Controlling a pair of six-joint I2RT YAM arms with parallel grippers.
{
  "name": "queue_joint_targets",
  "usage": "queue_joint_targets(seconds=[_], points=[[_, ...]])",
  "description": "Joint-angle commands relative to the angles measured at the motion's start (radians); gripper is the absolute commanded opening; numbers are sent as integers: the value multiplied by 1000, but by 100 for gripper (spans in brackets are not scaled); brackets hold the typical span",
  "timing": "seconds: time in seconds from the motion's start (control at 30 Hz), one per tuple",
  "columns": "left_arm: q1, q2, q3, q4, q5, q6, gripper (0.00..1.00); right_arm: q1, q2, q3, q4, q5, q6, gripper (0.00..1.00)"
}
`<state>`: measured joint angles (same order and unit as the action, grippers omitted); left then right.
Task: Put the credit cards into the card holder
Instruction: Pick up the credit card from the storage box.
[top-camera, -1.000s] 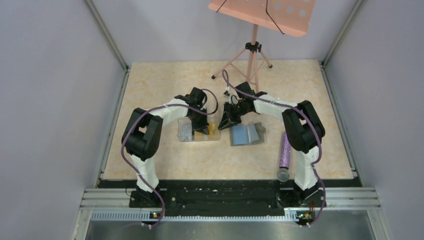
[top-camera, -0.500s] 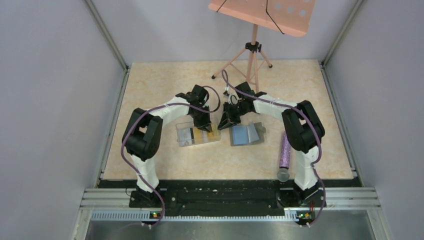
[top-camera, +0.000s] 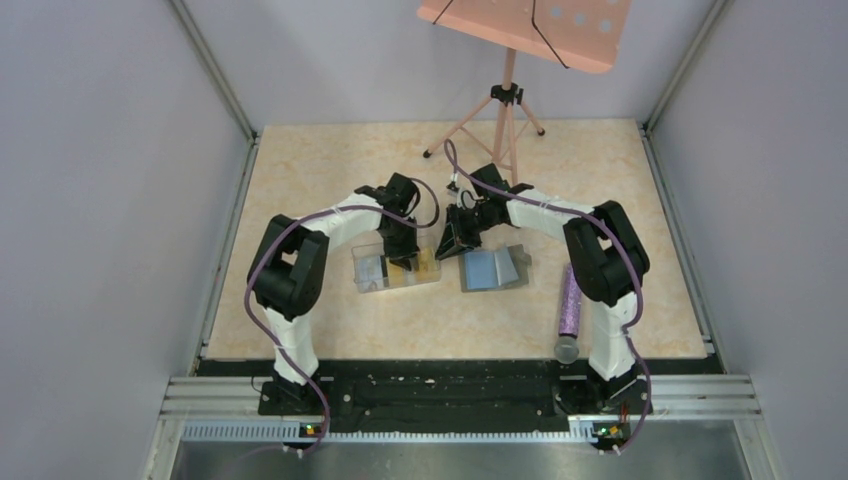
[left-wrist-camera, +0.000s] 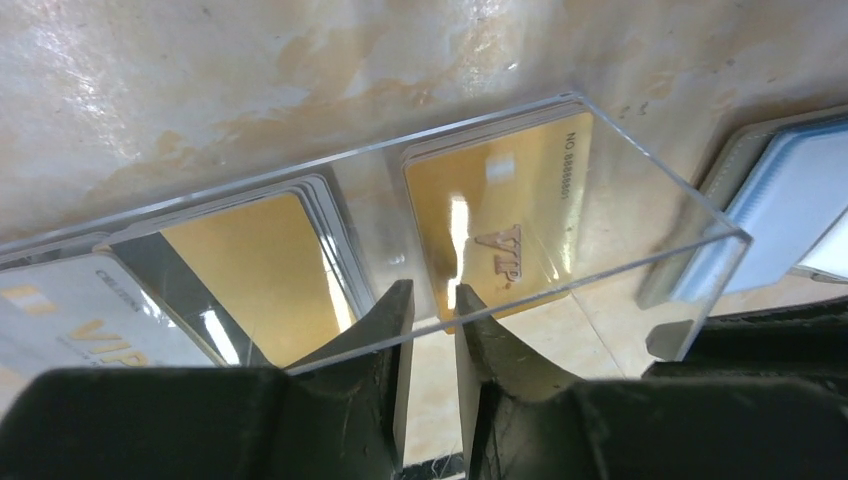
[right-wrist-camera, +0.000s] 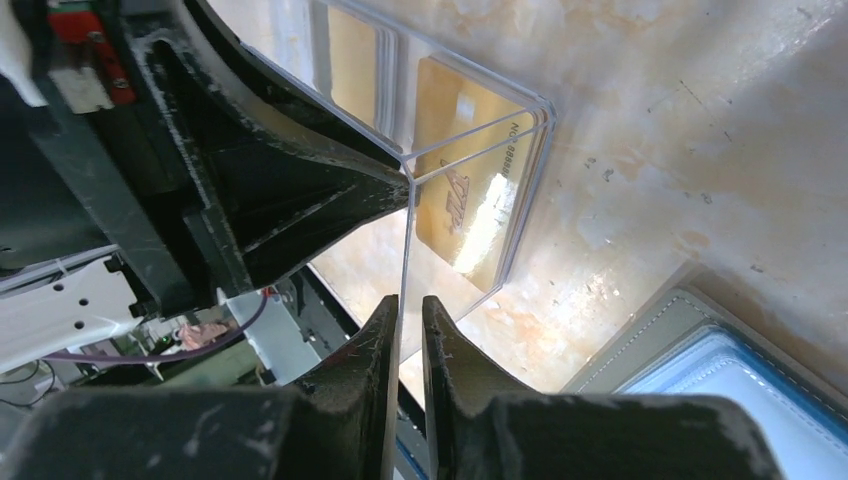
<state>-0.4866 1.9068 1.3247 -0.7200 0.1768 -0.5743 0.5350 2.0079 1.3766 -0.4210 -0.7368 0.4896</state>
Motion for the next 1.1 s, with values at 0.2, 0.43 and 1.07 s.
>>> queue_joint_targets(seconds=[0.2, 0.43, 1.07], points=[[-6, 67, 38, 21, -1, 18, 19, 15, -14, -41, 95, -97, 99, 16], [-8, 75, 59, 12, -3, 41, 11, 15, -27, -99, 195, -166, 187, 16], [-10, -49, 71, 19, 22, 39, 1, 7, -30, -106, 210, -155, 190, 16]])
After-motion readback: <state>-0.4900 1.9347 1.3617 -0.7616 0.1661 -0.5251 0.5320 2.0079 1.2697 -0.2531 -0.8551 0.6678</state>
